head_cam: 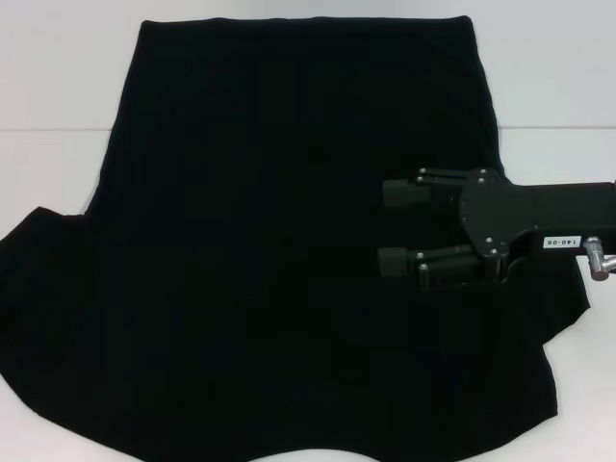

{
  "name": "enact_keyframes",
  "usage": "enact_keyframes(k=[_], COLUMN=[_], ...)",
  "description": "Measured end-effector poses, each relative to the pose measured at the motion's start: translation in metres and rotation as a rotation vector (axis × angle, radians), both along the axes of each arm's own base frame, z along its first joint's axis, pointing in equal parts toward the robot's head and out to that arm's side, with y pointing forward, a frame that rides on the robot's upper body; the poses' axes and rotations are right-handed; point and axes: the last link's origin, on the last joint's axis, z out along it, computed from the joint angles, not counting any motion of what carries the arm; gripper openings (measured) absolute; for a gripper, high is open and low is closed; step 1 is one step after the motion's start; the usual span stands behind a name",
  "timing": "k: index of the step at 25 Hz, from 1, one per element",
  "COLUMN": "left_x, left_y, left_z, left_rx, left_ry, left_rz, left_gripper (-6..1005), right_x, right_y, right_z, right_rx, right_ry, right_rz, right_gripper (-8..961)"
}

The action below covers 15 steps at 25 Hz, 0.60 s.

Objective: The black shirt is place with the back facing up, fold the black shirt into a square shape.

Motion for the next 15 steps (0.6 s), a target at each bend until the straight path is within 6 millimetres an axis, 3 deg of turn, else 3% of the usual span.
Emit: enact_keyframes(k=[4, 9, 15], left_x=[0.036, 0.075, 0.093], left_y=[0.02, 0.031, 0.027], left_z=[-0.018, -0.058, -0.098], left_rx=[-0.05, -0.164, -0.256], left_ry=[-0.09, -0.152, -0.236], left_rz=[-0.147, -0.293, -0.379], left_gripper=[77, 85, 95], right_x=[0.002, 0.004, 0.008], right_y=[-0.001, -0.002, -0.005], right_z=[0.0, 0.002, 0.005], right_rx=[0.003, 0.011, 0.014], right_ry=[0.0, 0.009, 0.017], right_rz=[-0.002, -0.002, -0.003], right_gripper=[911, 910, 910])
